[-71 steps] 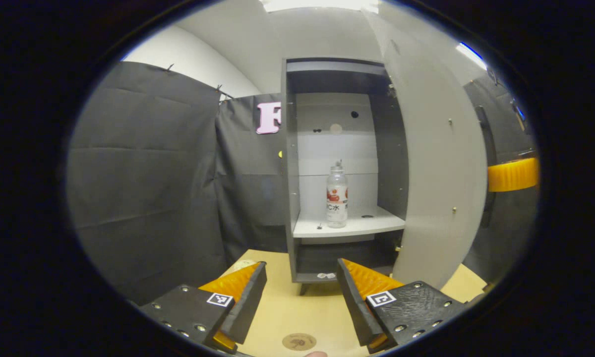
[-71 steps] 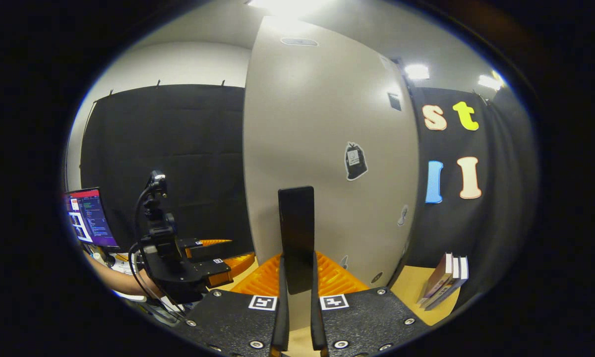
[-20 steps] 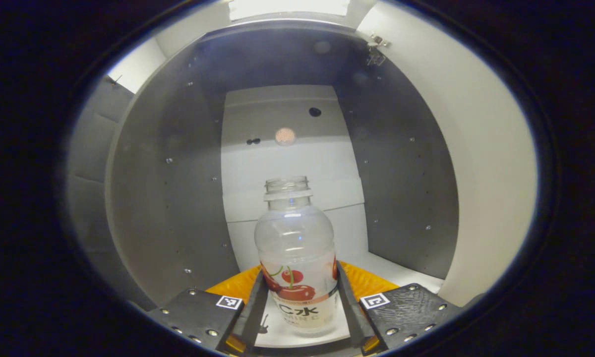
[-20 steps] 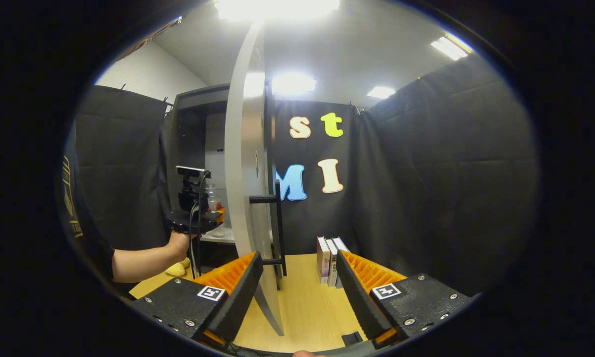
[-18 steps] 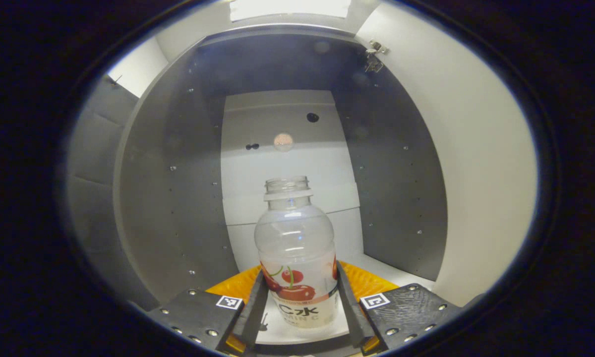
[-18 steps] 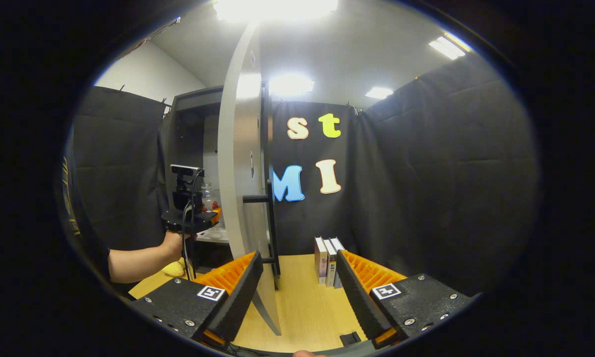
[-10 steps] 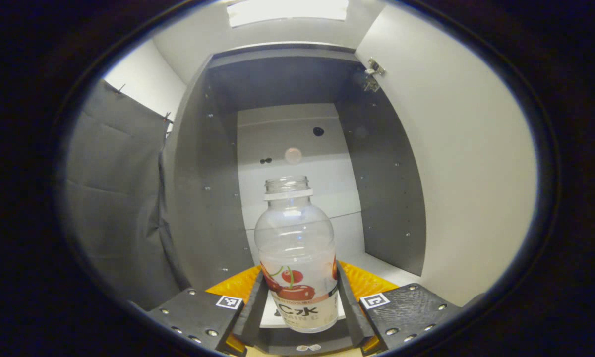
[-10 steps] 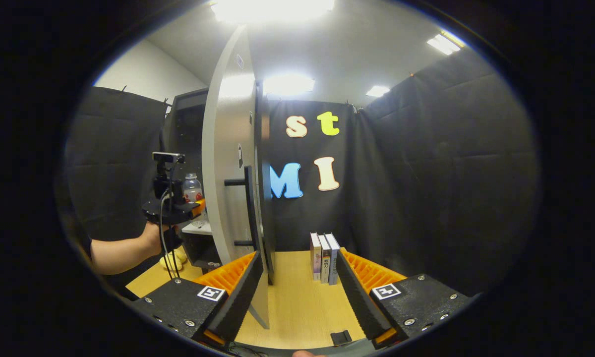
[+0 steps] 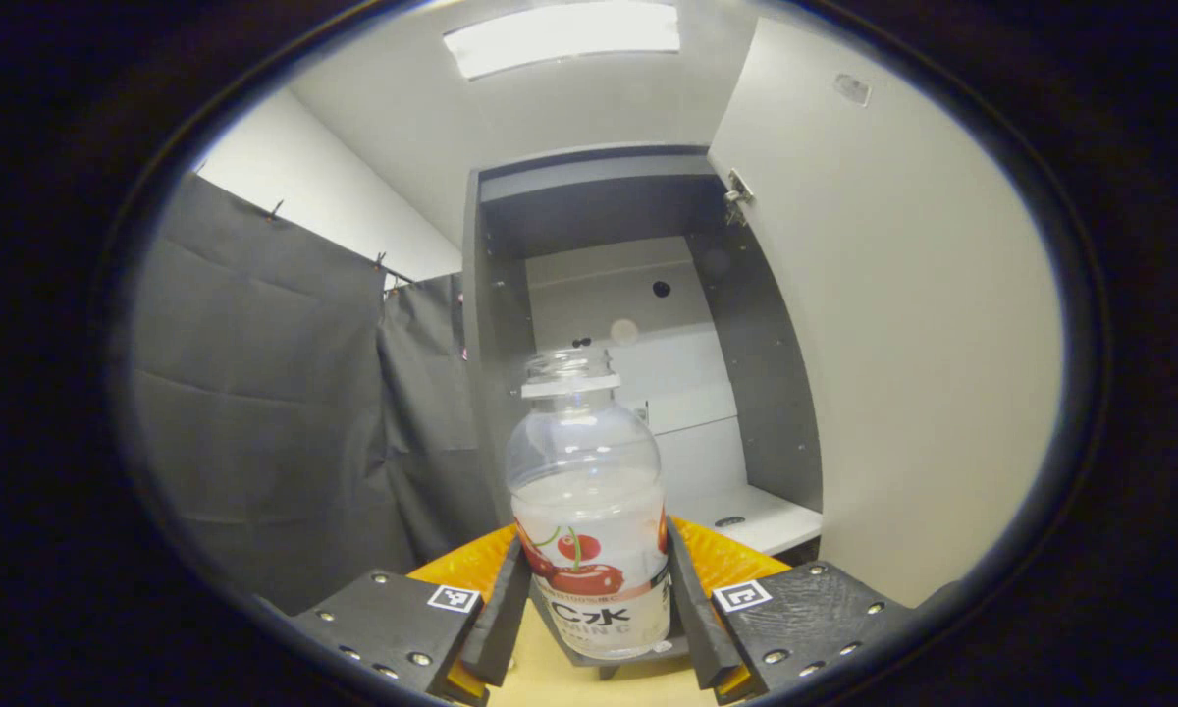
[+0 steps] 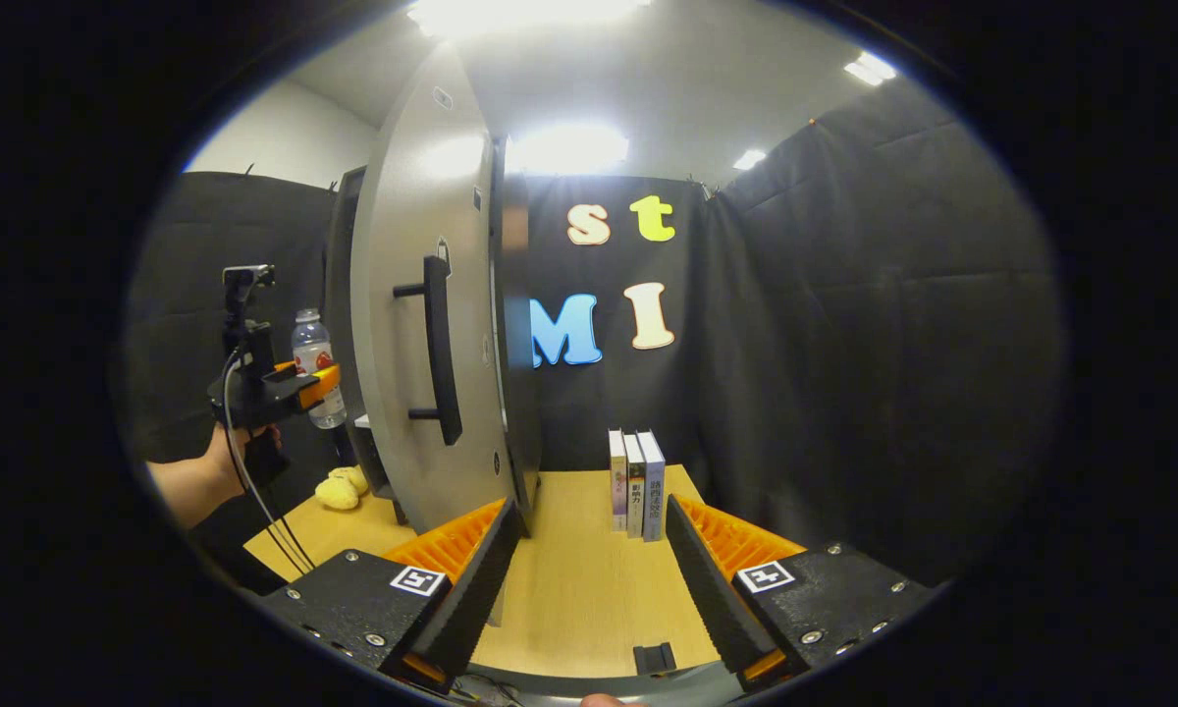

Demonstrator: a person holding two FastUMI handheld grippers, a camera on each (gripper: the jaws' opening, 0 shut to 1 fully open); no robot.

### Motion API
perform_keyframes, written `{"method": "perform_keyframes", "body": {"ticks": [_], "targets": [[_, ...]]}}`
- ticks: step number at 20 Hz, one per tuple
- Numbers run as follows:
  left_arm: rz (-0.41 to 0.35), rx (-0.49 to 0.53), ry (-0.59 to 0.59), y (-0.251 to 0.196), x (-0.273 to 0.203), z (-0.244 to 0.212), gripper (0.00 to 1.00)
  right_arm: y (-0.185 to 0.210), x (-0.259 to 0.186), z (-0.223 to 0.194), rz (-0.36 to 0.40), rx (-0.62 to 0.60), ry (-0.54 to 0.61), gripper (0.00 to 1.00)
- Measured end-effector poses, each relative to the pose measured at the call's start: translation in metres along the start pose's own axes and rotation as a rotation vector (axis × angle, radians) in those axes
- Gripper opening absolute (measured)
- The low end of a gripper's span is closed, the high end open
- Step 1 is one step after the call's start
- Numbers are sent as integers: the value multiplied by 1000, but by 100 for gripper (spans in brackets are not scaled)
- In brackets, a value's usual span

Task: Open the cabinet door with the right hand, grasp the bottle in the cabinet with the left hand and place it on the coaster, then close the cabinet door with the right hand.

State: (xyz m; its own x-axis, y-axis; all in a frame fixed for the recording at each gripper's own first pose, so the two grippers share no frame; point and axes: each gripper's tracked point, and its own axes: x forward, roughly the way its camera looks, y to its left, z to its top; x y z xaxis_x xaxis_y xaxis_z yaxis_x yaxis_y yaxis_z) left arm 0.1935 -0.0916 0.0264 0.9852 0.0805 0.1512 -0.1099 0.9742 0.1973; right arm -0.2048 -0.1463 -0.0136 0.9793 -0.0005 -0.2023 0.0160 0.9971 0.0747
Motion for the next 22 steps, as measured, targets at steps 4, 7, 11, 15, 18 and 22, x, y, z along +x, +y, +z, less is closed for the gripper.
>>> {"method": "perform_keyframes", "body": {"ticks": [4,7,11,15,18,22], "targets": [[29,36,15,3,5,-2,71,4,14,-16,9,-32,9,92],[42,15,36,3,3,-3,71,12,24,-28,2,-59,-5,93],[71,6,42,4,6,-5,71,4,33,-66,-98,-59,14,93],[113,-10,102,7,6,-6,71,8,40,-113,-113,-127,106,93],[143,-53,130,7,14,-11,71,17,41,-143,-88,-150,162,93],[202,-46,188,11,16,-21,77,28,43,-178,-48,-123,260,93]]}}
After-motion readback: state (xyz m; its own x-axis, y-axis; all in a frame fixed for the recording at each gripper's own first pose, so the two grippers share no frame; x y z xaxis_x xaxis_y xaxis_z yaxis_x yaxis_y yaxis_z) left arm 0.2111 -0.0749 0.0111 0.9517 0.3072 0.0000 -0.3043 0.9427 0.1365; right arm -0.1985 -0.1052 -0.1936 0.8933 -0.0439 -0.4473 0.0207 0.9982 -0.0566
